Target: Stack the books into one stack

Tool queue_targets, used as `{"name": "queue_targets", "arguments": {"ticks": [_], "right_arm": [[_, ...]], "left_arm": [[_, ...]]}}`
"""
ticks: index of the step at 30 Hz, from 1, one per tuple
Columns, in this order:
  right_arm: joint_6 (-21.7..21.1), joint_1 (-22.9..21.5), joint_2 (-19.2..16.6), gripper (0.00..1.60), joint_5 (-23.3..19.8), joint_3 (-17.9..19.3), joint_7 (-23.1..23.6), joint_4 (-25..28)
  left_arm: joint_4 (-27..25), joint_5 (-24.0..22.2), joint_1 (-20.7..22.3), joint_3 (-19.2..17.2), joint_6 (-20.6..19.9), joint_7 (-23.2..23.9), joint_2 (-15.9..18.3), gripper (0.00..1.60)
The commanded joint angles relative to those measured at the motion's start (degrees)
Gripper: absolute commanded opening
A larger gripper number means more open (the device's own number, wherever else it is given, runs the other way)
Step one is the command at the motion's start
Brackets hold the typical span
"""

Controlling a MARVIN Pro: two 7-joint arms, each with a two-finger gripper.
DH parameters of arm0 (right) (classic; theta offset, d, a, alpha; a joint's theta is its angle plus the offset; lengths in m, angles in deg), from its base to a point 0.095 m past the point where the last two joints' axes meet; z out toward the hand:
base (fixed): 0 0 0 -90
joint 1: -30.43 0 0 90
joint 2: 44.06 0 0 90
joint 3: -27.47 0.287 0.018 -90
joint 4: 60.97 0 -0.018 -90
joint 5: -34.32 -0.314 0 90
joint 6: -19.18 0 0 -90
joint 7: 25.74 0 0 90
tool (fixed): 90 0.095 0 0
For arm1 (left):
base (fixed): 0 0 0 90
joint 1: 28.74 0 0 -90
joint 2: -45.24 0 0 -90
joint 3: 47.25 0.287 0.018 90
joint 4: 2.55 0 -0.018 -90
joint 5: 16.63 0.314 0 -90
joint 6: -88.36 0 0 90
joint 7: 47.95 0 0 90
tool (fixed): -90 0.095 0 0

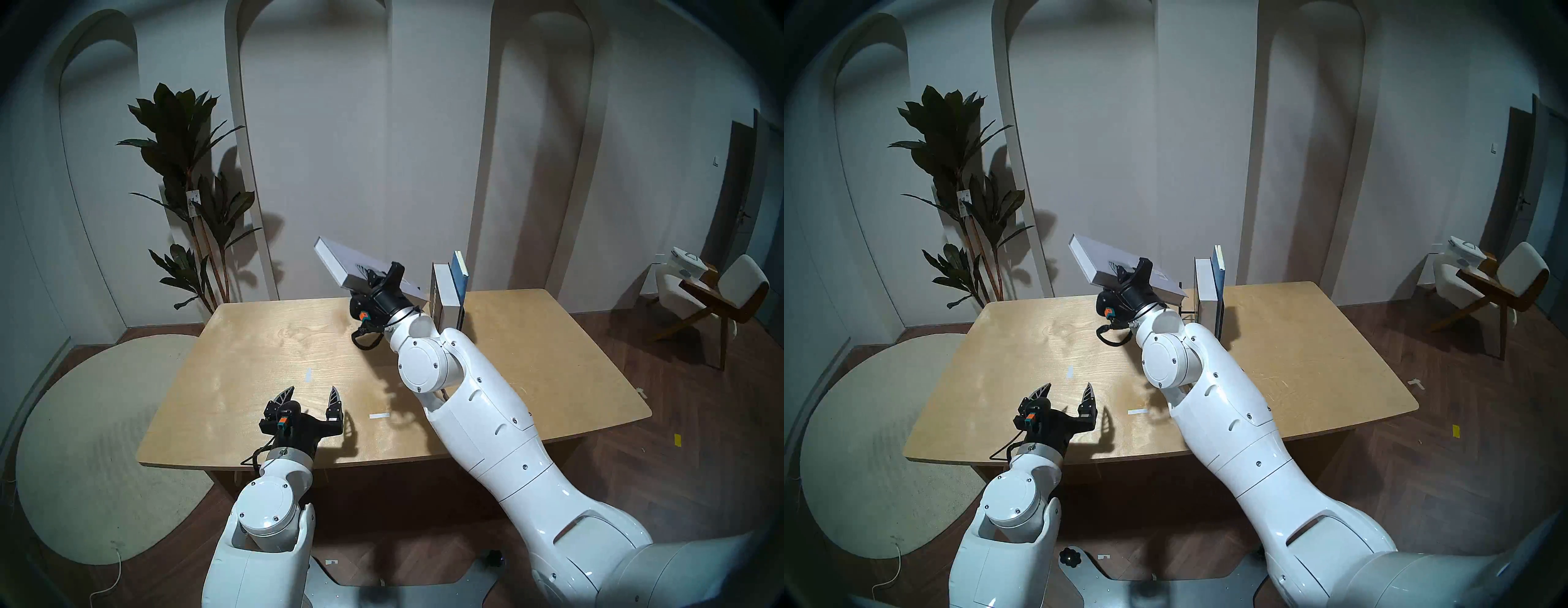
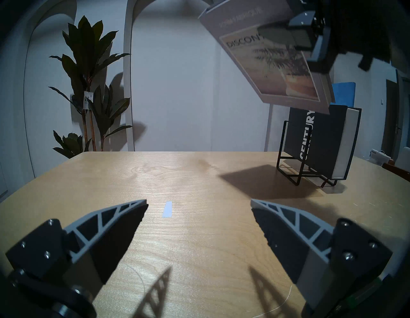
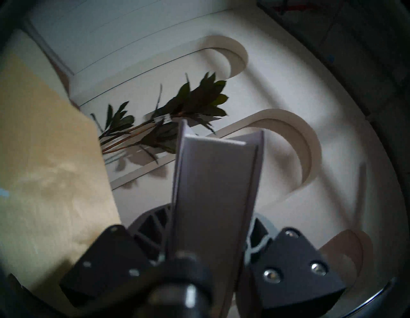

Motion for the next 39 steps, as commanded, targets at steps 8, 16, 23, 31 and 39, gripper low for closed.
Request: {"name": "queue_targets", "arguments": {"ticks": [8,16,23,31,39], "right_arm": [[4.39,-3.02,-1.81,0.0,-1.49,-0.42,5.27,-3.11],[5.21,-3.6,-1.16,0.0,-1.86,-1.64,8.37,-5.28],[5.66,-4.26,-1.08,0.0,-2.87,-2.29,11.85,-8.13],[6.5,-5.84,-0.22,0.0,-3.96,-2.06,12.85,-12.34],[6.32,-7.52,1.3,0.0,-3.55,-1.75,11.5,-16.74]], "left_arm": [[-1.45,-0.03,0.15,0.09,0.17,0.17,0.1,1.6],[-1.46,-0.03,0.14,0.08,0.17,0.17,0.1,1.6],[-1.47,-0.03,0.13,0.09,0.16,0.17,0.1,1.6],[-1.47,-0.02,0.13,0.08,0.15,0.18,0.09,1.6],[-1.47,-0.03,0.14,0.09,0.16,0.17,0.11,1.6]]}}
